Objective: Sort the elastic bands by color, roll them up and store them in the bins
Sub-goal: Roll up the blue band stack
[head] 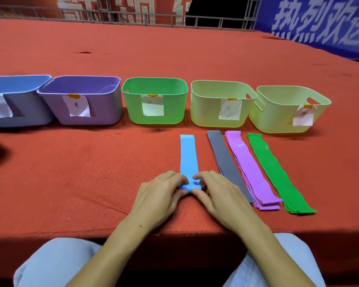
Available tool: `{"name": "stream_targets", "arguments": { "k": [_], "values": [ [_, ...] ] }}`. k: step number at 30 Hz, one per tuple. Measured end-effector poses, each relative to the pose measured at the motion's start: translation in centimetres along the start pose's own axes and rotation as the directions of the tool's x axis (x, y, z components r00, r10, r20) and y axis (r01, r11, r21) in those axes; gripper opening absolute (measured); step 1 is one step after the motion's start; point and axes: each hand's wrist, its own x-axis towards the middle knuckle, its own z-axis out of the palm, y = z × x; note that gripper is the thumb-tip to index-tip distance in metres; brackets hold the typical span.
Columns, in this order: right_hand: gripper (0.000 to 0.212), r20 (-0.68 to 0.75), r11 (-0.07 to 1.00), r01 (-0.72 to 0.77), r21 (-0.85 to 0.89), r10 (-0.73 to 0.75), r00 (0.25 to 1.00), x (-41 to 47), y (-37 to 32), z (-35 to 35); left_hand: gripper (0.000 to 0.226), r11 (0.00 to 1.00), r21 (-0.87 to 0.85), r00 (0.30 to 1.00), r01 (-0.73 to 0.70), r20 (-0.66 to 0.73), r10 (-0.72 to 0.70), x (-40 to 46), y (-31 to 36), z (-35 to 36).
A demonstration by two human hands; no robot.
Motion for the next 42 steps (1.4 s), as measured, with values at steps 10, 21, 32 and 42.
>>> {"name": "stream_targets", "arguments": {
  "k": [10, 21, 32, 42],
  "values": [
    [0.022, -0.003, 0.999, 0.033, -0.029, -0.033, 0.999, -0.02, 0.13, 0.17, 0.028, 0.999, 0.046, 0.999, 0.007, 0.045, -0.009, 0.04, -0.2, 0.12],
    [0.05, 0.055, 0.991, 0.027, -0.131, -0.019, 0.998, 0.3, 0.02, 0.25, 0.035, 0.999, 0.035, 1.0, -0.023, -0.004, 0.023, -0.37, -0.11, -0.41],
    [0.037, 0.003, 0.998, 0.03, -0.052, -0.03, 1.0, -0.33, -0.28, -0.56, 0.037, 0.992, 0.126, 0.998, -0.012, 0.062, 0.005, -0.01, -0.07, -0.46],
    [0.026, -0.02, 0.997, 0.056, -0.056, -0.057, 0.998, 0.1, -0.2, -0.05, 0.035, 0.996, 0.091, 0.994, -0.003, 0.105, -0.007, 0.01, -0.23, -0.42]
  ]
}}
